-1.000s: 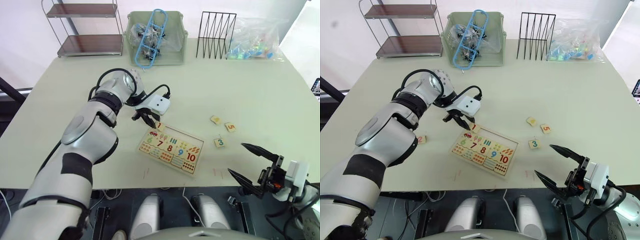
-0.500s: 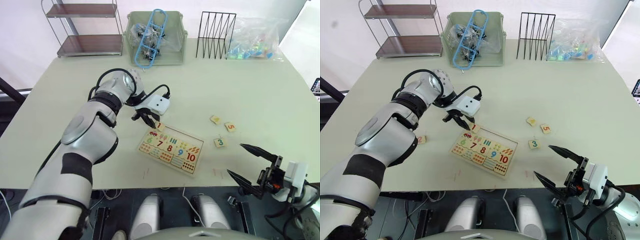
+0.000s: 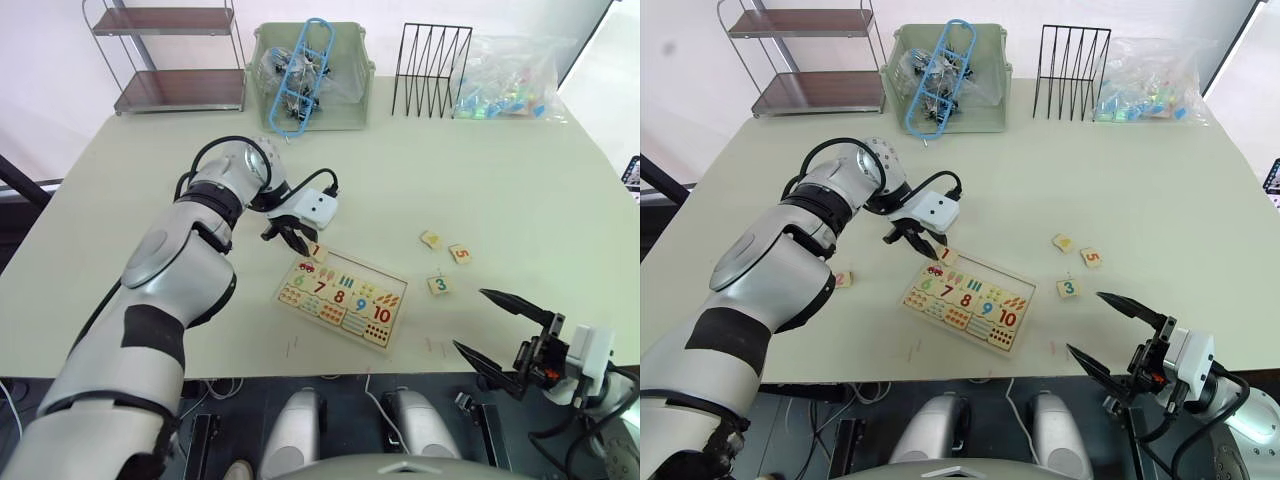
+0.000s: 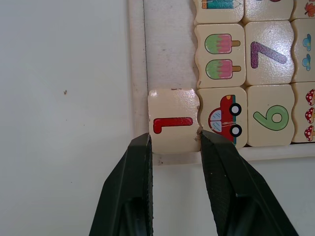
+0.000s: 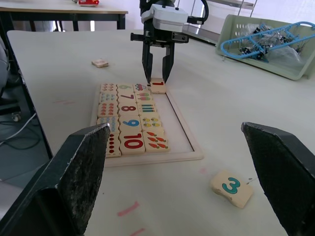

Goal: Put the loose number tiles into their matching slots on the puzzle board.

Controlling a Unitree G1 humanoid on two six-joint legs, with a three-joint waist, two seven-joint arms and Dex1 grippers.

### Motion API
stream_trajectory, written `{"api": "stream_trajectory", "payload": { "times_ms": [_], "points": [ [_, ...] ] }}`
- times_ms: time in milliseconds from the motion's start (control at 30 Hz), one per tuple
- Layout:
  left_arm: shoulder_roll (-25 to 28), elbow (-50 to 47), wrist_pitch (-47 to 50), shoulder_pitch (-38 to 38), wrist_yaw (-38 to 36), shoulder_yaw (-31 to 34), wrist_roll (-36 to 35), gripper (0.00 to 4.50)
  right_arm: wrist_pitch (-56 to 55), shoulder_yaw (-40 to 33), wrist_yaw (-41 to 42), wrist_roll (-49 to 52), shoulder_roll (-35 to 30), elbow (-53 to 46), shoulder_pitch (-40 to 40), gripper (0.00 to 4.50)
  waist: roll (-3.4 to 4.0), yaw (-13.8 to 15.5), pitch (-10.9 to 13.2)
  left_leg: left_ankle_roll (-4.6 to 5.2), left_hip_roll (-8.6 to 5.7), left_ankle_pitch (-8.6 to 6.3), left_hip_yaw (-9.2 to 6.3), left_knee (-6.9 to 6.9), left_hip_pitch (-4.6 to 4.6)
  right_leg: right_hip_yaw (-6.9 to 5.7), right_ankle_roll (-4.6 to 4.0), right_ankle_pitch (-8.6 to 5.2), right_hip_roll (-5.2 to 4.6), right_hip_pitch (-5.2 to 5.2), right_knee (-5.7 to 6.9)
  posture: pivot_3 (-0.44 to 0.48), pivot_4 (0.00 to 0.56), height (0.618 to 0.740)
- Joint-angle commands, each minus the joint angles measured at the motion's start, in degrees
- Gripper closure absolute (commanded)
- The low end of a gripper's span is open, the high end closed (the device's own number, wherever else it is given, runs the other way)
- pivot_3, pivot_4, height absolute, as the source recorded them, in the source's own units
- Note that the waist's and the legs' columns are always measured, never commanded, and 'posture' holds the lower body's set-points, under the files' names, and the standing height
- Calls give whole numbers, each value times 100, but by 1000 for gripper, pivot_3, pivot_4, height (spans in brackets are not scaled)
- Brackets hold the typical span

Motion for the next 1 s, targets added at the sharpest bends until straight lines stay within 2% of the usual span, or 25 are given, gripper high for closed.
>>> {"api": "stream_trajectory", "payload": {
  "times_ms": [33, 333, 367, 467, 533, 567, 1000],
  "points": [
    [32, 54, -37, -121, -168, -48, 79, 3598, -99, -12, -12, 29, -16, -127, 6, 0, 0, 0, 0, 0, 0, 0, 0, 0, 0, 0, 0, 0, 0, 0, 0, 0, 150, 739],
    [7, 37, -95, -106, -168, 6, 52, 3598, -104, -5, -6, -5, -17, -77, -33, 0, 0, 1, 0, 0, 0, 0, 1, 0, 0, 0, 0, 0, 0, 0, 0, 0, 150, 739],
    [4, 30, -117, -107, -168, 40, 55, 2523, -105, -4, -3, -6, -17, -71, -36, 0, 0, 1, 0, 0, 0, 0, 1, 0, 0, 0, 0, 0, 0, 0, 0, 0, 150, 739],
    [-8, 31, -139, -125, -168, 126, 62, 1262, -107, 0, 1, -11, -16, -59, -41, 0, 0, 5, 0, 0, 0, 0, 2, 0, -1, -1, 0, 0, 0, 0, 0, 0, 150, 739],
    [-11, 37, -151, -138, -168, 160, 61, 147, -110, 4, 3, -14, -14, -55, -40, 0, 0, 5, 0, 0, 0, 0, 1, 0, -1, 0, 0, 0, 0, 0, -1, 0, 150, 739],
    [-6, 40, -157, -145, -168, 158, 52, 24, -112, 8, 4, -18, -12, -54, -40, 0, 0, 5, 0, 0, 0, 0, 1, 1, -1, 0, 0, 0, 0, 0, 0, 0, 150, 739],
    [178, -5, -47, -192, -168, 588, -452, 24, -142, 42, -27, -15, 15, -103, 2, 0, 0, 4, 0, 0, 0, 0, 0, 1, -1, 0, -1, 1, 0, 0, 0, 0, 150, 739]
  ]
}}
